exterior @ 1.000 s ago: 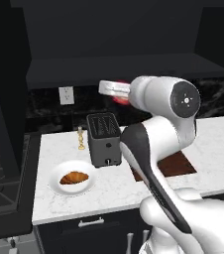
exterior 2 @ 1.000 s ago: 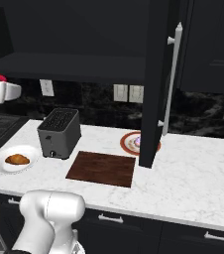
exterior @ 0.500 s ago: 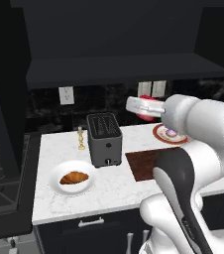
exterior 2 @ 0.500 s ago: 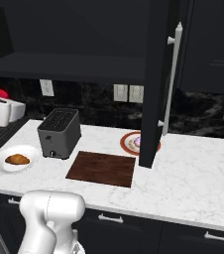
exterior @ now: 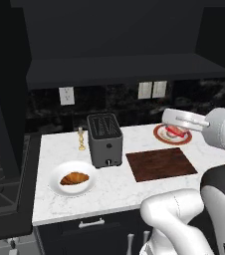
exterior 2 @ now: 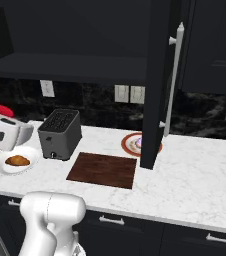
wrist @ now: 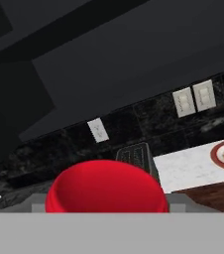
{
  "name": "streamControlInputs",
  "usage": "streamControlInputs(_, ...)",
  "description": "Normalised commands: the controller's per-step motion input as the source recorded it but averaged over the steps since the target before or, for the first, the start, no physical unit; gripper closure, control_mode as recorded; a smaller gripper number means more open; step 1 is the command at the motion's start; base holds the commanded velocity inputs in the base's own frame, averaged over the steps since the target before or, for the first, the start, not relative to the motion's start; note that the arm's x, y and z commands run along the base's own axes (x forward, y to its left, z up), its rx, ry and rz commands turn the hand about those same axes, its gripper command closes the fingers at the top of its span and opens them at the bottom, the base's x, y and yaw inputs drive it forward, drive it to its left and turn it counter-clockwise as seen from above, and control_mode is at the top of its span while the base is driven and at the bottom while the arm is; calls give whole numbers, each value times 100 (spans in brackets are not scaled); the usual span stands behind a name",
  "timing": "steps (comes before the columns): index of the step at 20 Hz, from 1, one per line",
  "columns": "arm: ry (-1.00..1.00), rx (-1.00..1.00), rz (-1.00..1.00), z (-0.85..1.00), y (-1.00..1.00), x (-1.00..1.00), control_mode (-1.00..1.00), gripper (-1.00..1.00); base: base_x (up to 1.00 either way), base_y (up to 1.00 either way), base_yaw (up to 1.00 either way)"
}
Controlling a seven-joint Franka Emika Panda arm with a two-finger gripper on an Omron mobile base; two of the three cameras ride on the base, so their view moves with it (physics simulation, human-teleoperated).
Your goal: From the different types of pastries on the counter, select a croissant and place it on the cutting board. Then retrieve a jar of jam from the cabinet and place it alongside the croissant on the cutting board.
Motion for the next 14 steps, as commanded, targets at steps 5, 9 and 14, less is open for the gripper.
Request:
streamControlInputs(5,-8,0,3,-28,-33,-25,-100,100,0,0,0)
streamControlInputs(9,-8,0,6,-36,-13,-4,-100,100,0,0,0)
streamControlInputs(14,-16,-1,11,-60,-15,12,-100,100,0,0,0)
